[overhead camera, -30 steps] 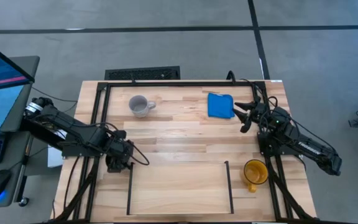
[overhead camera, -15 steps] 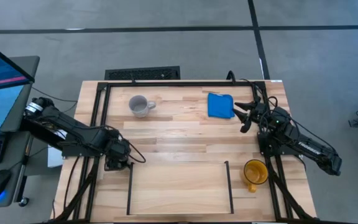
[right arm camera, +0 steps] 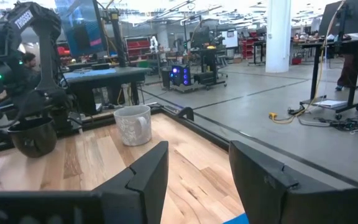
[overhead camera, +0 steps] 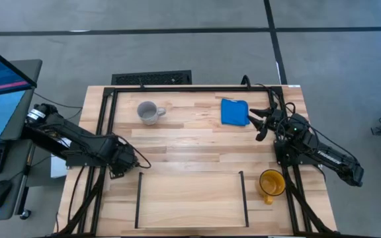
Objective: Stack small to large cups/mugs on shelf
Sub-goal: Put the black mug on the shelf
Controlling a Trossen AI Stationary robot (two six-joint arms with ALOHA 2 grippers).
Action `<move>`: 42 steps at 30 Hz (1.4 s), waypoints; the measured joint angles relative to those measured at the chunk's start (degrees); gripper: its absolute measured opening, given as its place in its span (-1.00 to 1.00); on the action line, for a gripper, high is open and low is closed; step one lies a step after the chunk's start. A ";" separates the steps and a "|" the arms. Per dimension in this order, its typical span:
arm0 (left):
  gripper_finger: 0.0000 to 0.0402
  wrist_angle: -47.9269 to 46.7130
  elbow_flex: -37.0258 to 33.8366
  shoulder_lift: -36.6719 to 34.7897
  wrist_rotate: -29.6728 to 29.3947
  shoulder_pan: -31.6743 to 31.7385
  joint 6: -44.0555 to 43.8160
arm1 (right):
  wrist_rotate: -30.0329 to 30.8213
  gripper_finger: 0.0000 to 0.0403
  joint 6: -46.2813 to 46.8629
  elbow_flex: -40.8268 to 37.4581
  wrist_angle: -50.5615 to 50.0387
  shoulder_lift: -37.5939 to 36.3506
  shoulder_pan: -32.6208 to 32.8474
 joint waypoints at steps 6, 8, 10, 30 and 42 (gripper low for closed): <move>-0.22 0.12 0.00 0.00 -2.62 2.34 -3.77 | 0.00 -0.04 0.00 0.00 0.00 0.00 0.00; -0.22 0.19 0.00 0.00 -3.48 3.42 -4.58 | 0.00 -0.04 0.00 0.00 0.00 0.00 0.00; -0.22 0.26 0.00 0.00 -4.45 4.69 -4.73 | 0.00 -0.04 0.00 -0.01 0.00 -0.01 0.00; -0.22 6.94 0.00 0.00 -13.01 20.01 -1.32 | -0.01 -0.05 0.00 0.00 0.00 0.00 0.00; -0.22 9.17 0.11 0.00 -15.71 27.82 9.47 | -0.02 -0.04 0.00 0.01 0.00 0.00 0.00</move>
